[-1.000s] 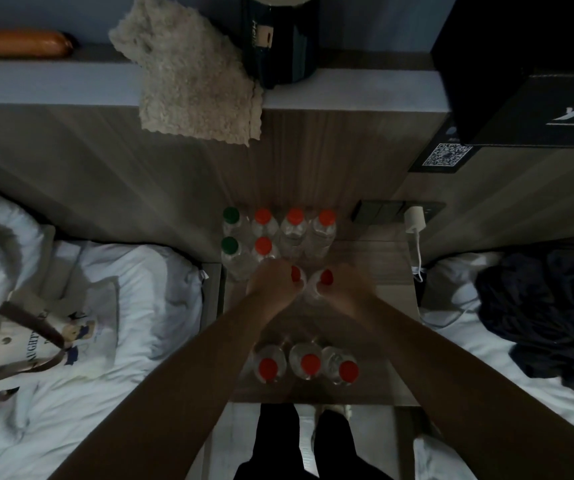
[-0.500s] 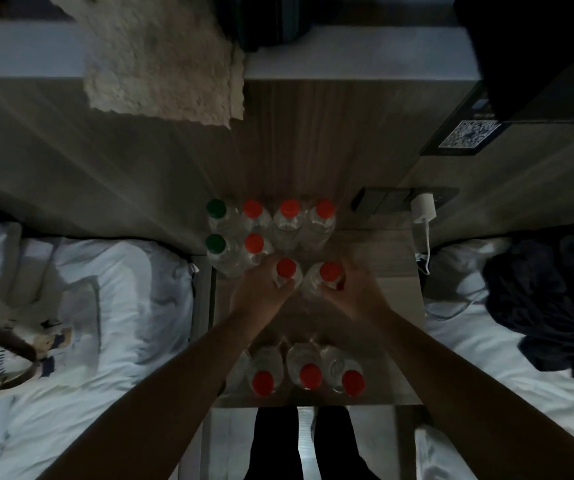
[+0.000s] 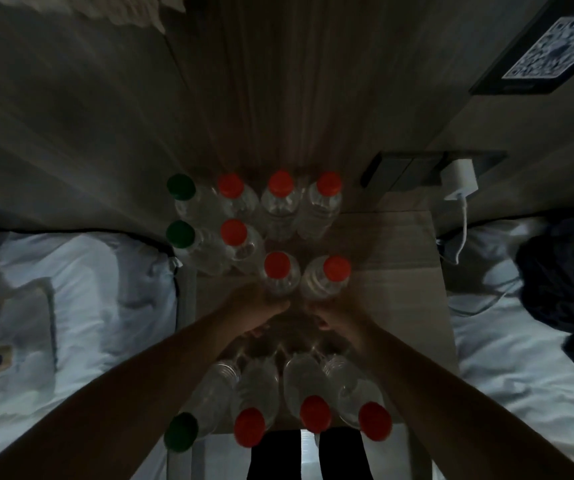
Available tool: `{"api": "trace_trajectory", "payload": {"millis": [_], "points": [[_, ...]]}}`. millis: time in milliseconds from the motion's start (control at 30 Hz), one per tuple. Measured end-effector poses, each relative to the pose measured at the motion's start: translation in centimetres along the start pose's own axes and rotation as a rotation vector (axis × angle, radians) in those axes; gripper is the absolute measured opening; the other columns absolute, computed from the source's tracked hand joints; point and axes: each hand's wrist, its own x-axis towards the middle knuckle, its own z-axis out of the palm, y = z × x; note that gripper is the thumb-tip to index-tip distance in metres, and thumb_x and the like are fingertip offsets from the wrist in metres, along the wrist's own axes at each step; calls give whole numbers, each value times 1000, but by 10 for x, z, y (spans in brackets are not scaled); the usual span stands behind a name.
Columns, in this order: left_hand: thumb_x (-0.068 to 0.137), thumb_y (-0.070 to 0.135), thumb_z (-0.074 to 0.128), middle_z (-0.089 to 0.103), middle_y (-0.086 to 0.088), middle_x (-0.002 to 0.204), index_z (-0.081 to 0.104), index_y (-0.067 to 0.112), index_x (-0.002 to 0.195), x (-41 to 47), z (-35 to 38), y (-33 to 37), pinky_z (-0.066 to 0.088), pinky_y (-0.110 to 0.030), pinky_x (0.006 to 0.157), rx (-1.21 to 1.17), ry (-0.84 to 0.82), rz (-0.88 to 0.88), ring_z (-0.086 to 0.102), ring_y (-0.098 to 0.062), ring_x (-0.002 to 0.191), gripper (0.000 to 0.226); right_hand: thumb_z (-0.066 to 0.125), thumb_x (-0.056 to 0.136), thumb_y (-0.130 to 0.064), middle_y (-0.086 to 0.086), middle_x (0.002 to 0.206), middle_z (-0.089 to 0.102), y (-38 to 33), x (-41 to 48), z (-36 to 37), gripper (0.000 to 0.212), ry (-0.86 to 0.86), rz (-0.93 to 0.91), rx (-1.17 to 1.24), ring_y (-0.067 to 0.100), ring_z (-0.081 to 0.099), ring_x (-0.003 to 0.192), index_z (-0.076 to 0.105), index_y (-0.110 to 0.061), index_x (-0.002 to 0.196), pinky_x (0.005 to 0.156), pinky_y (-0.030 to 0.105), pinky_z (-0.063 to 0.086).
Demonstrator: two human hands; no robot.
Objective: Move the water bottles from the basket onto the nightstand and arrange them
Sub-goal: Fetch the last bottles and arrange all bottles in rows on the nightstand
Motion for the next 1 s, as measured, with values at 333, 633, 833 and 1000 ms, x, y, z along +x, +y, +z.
{"api": "trace_trajectory", "payload": {"millis": [333, 633, 833, 1000], "points": [[94, 43, 48, 61, -3, 69, 51, 15, 90, 14, 8, 26, 42, -22, 44, -291, 45, -44, 58, -17, 50, 29, 76, 53, -31, 1, 59, 64, -9, 14, 6, 27, 143, -63, 92, 20, 62, 52, 60, -27, 73, 51, 36, 54], [97, 45, 39, 60, -2, 81, 49, 16, 100, 21, 7, 46, 48, -28, 56, -377, 44, -37, 61, -17, 63, 30, 68, 87, -26, 4, 71, 63, -40, 9, -4, 18, 136, -126, -24, 18, 62, 64, 54, -21, 76, 64, 38, 58], [98, 37, 39, 58, -8, 97, 46, 13, 107, 21, 5, 51, 44, -26, 53, -419, 33, -66, 58, -15, 63, 27, 71, 82, -27, 6, 84, 69, -43, 26, -8, 14, 138, -88, -48, 26, 68, 83, 57, -24, 78, 79, 48, 59], [98, 35, 40, 57, -5, 89, 48, 13, 103, 23, 8, 51, 45, -24, 52, -413, 57, -72, 57, -14, 62, 24, 68, 82, -25, 13, 94, 69, -46, 31, -10, 14, 118, -89, -68, 29, 67, 89, 55, -26, 77, 83, 51, 57]]}}
